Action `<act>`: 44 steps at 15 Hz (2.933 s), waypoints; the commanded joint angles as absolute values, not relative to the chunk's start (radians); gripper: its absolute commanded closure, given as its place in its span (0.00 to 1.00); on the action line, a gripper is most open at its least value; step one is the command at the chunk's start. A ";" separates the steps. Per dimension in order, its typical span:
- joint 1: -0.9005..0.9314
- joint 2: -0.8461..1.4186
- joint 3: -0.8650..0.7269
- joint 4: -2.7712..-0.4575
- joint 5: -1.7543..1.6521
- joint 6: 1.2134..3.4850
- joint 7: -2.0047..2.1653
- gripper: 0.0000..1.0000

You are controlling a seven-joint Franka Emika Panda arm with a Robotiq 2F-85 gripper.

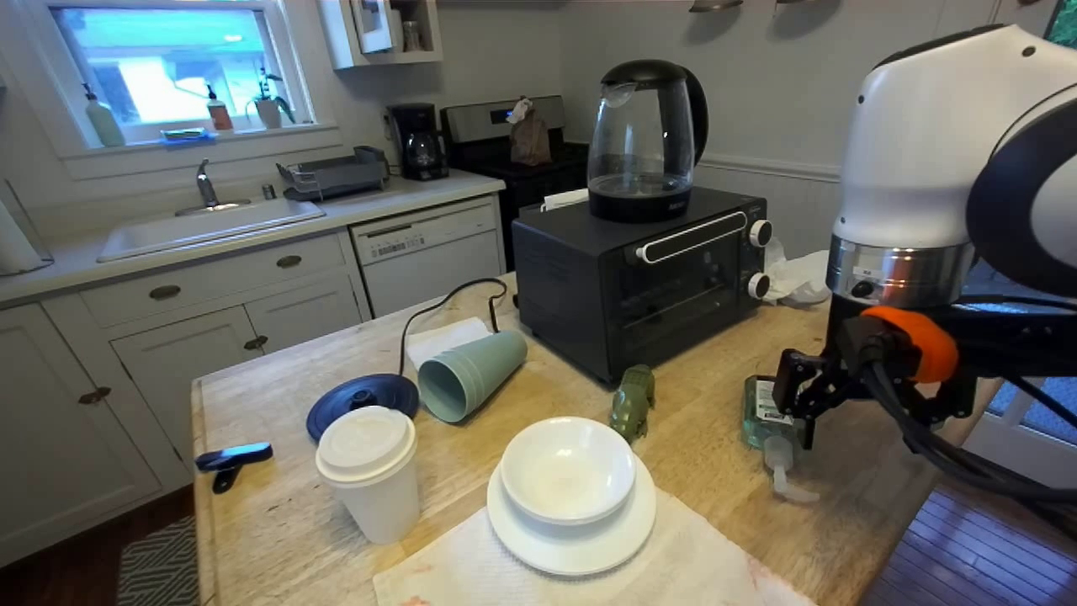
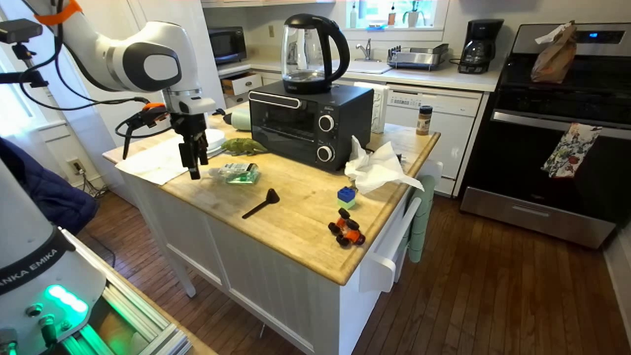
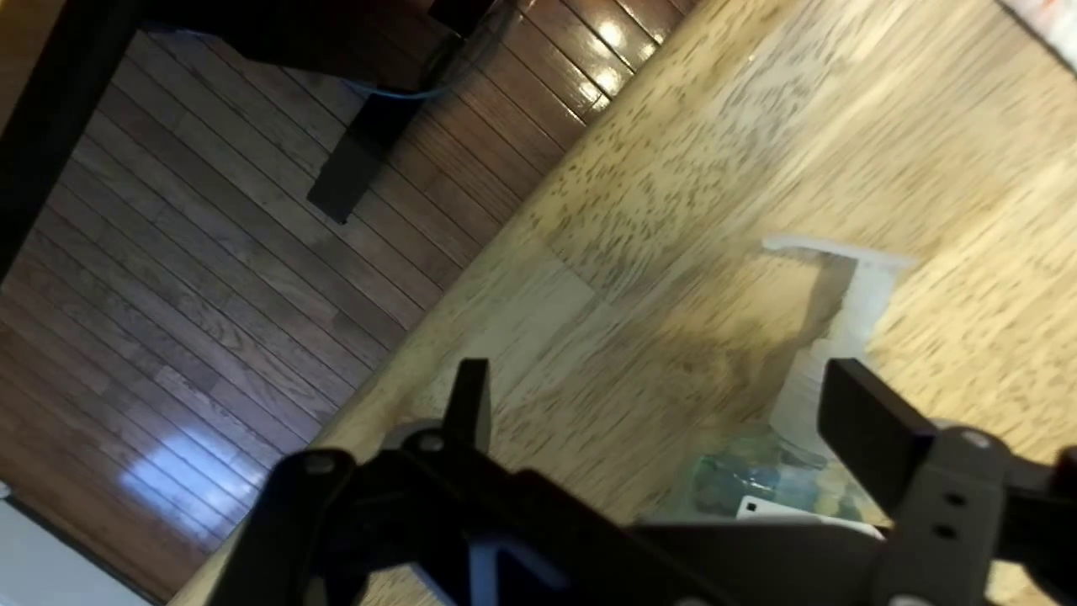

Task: Pick up the hand soap bottle and place it the right way up on the kitchen counter

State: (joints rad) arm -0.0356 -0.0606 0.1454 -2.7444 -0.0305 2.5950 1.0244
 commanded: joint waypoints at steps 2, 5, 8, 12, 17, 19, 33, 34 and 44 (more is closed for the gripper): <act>-0.006 0.034 0.105 -2.698 0.004 2.699 1.041 0.00; 0.011 0.077 0.093 -2.682 0.033 2.770 1.047 0.00; 0.031 0.110 0.091 -2.667 0.094 2.800 1.031 0.00; 0.054 0.137 0.086 -2.652 0.139 2.814 1.029 0.00; 0.064 0.157 0.077 -2.642 0.157 2.823 1.019 0.29; 0.066 0.160 0.071 -2.640 0.157 2.825 1.017 0.44; 0.022 0.157 0.106 -2.629 0.382 2.775 0.868 0.92; 0.013 0.151 0.110 -2.624 0.436 2.760 0.824 0.92; -0.048 0.125 -0.006 -2.551 0.524 2.512 0.713 0.92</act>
State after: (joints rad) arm -0.0206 0.1425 0.0283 -2.5762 0.4981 2.6100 0.7446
